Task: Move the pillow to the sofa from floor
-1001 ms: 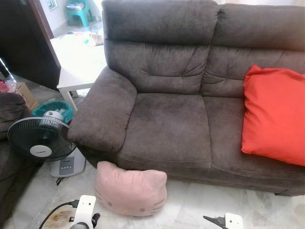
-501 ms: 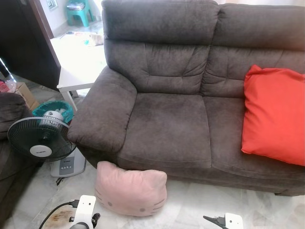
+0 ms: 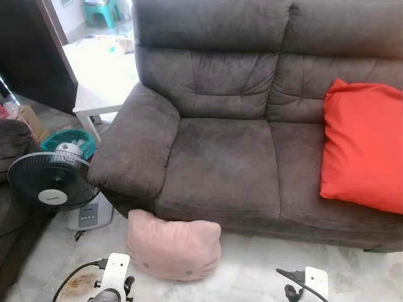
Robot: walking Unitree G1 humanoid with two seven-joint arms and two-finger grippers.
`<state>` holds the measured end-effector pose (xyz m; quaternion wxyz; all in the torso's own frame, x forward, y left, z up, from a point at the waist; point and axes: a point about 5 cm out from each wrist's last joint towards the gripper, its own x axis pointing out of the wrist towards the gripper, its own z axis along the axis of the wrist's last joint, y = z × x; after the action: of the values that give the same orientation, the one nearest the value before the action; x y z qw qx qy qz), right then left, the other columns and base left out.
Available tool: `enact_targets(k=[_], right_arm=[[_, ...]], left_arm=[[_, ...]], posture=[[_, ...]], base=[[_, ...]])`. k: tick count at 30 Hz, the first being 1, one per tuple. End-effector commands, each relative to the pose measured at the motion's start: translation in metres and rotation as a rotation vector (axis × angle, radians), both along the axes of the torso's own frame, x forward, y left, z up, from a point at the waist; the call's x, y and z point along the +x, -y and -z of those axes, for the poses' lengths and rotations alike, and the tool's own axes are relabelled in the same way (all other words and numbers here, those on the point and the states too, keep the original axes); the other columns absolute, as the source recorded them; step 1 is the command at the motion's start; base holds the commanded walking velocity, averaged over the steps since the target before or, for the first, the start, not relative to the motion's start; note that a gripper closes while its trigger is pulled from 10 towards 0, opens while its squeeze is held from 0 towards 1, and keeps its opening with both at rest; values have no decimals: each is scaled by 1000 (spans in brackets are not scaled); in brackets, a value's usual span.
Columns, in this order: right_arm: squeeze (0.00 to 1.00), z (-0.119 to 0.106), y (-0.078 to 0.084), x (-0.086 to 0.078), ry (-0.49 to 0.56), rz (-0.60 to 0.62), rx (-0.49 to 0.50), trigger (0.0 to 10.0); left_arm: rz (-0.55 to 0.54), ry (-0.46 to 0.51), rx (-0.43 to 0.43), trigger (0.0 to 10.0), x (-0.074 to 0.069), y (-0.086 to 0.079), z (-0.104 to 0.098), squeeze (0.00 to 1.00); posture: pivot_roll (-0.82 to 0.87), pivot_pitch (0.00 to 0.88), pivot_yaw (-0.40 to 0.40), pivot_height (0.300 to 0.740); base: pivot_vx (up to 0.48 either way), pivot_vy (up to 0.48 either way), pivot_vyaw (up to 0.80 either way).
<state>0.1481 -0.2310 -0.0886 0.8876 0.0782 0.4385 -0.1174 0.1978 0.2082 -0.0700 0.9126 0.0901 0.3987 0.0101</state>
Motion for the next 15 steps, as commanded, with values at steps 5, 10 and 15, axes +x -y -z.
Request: enact_targets(k=[5,10,15], right_arm=[[0,1,9,-9,-4,20,3,10000],[0,1,10,-9,-3,14,6,10000],[0,0,1,-2,4,7,13,10000]], left_arm=[[9,9,28,10000,-4,-1,1,0],[12,14,29,10000,-4,-1,1,0],[2,12,22,10000,-4,-1,1,0]], posture=[[112,86,-35,740],[112,86,-36,740],[111,85,-37,740]], base=[[0,0,0],[0,0,0],[0,0,0]])
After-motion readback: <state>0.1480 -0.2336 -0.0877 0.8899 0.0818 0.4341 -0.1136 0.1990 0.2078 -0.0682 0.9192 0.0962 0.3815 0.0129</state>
